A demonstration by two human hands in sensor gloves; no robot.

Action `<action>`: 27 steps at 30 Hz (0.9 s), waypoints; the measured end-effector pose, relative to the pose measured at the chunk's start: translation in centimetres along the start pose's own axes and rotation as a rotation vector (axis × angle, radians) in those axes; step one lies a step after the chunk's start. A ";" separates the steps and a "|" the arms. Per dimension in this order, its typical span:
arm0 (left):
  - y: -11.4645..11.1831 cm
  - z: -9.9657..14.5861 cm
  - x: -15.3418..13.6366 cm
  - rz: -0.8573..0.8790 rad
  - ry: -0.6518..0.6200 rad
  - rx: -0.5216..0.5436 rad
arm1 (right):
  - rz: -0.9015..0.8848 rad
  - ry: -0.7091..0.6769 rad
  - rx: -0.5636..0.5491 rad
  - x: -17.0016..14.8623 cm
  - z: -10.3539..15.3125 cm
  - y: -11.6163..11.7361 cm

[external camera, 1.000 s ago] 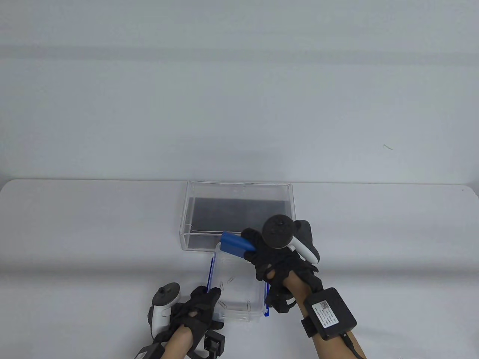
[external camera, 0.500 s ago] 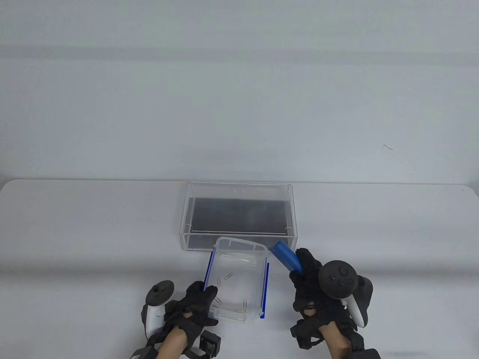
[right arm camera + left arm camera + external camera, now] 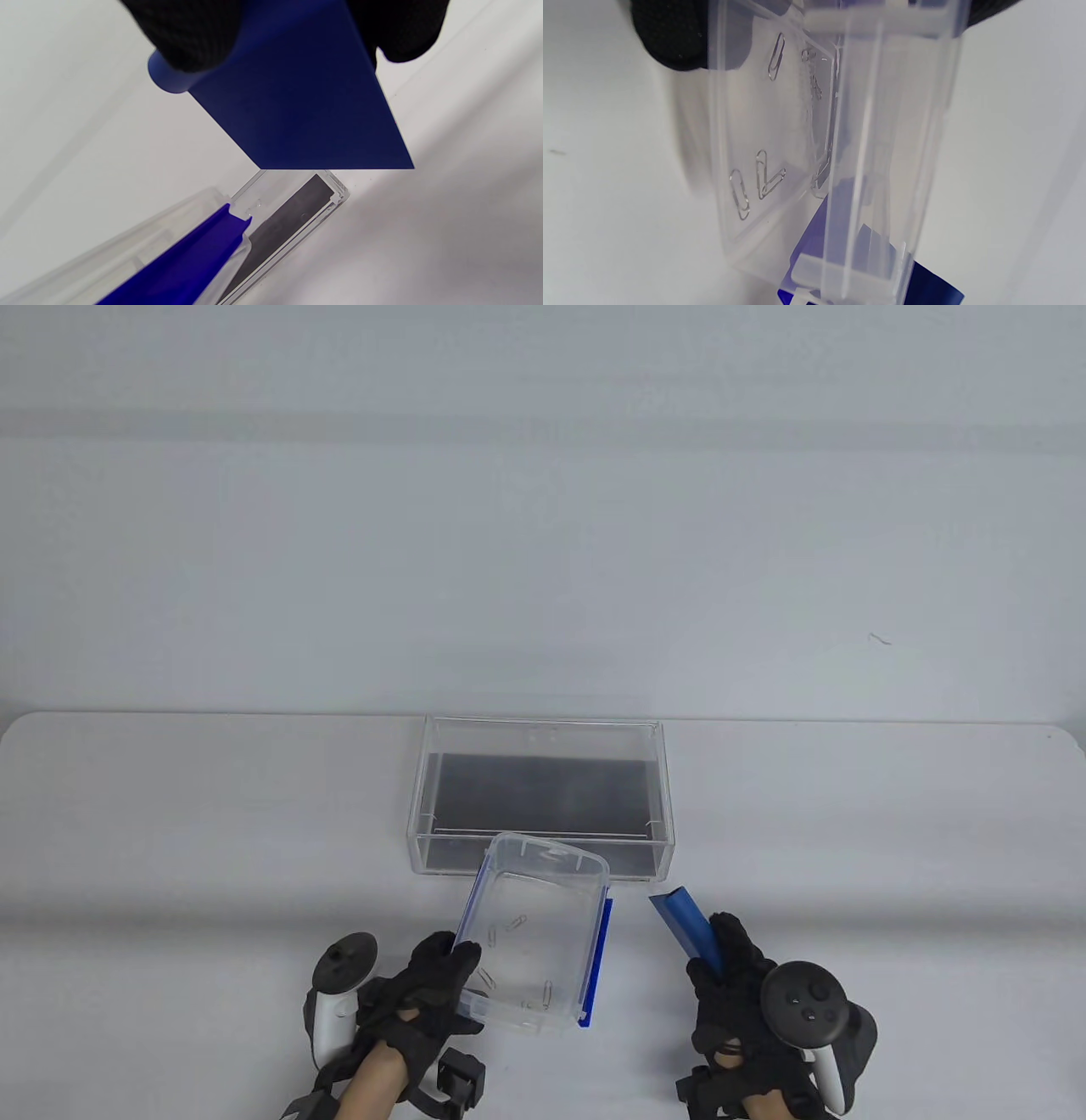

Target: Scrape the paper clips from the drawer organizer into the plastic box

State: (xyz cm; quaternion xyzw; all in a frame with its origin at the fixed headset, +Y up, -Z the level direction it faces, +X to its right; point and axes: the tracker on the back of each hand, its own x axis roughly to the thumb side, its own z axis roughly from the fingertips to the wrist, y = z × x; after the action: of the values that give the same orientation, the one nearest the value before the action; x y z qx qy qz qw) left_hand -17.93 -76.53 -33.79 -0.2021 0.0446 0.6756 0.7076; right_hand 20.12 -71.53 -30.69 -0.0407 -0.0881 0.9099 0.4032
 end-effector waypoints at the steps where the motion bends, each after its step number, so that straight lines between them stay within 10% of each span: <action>1: 0.2 0.1 0.2 0.000 -0.011 0.005 | 0.001 -0.002 0.002 0.0 0.0 0.0; 13: 8.6 3.3 4.2 0.032 -0.199 0.256 | -0.014 -0.019 0.007 -0.3 0.1 -0.3; 27: 20.2 6.7 0.8 0.100 -0.102 0.633 | 0.025 -0.030 0.039 -0.1 0.1 0.0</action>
State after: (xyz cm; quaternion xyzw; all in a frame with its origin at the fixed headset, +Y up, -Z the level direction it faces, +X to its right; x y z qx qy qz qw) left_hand -38.96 -73.37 -32.49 0.0645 0.2270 0.6712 0.7027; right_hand 20.21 -71.64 -30.58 -0.0203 -0.0759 0.9170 0.3910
